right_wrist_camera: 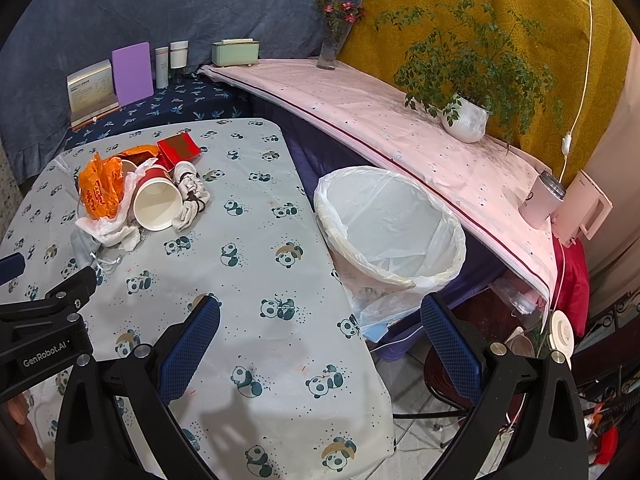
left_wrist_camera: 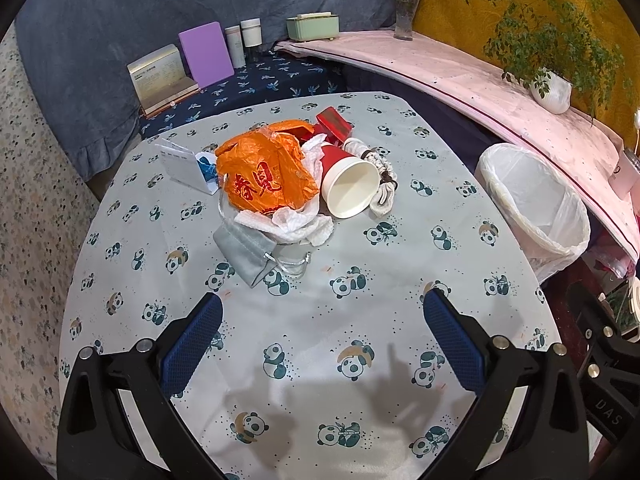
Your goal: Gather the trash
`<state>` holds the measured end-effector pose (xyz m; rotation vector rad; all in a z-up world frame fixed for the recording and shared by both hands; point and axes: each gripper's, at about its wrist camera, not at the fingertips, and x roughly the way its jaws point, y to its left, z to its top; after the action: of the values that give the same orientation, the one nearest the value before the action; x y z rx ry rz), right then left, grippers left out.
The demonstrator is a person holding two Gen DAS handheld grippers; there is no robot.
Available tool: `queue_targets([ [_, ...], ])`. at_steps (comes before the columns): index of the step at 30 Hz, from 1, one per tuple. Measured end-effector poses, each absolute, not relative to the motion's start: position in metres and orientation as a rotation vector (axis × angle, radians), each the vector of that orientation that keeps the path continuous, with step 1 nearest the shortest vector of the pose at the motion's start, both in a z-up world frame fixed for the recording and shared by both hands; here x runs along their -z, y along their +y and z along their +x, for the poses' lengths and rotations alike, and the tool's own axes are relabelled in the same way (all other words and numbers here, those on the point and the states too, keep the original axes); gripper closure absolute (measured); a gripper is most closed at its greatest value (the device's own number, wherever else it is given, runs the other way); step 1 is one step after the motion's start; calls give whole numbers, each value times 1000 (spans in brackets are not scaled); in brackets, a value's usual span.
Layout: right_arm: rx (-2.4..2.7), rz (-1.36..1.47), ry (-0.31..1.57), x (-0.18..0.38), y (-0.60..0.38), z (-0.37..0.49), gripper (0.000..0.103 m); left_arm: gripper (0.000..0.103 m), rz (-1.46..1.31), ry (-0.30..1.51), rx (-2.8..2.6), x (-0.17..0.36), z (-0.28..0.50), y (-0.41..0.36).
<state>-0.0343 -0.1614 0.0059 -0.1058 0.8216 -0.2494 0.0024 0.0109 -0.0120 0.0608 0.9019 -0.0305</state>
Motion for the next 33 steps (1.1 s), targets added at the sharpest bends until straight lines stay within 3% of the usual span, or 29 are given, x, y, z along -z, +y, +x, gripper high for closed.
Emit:
queue_targets([
  [29, 196, -54, 862, 22, -138, 19, 7, 7, -150, 1070, -4, 79, 75, 100],
  [33, 171, -60, 871, 27, -125, 33, 7, 19, -150, 1080, 8, 89, 85, 106],
])
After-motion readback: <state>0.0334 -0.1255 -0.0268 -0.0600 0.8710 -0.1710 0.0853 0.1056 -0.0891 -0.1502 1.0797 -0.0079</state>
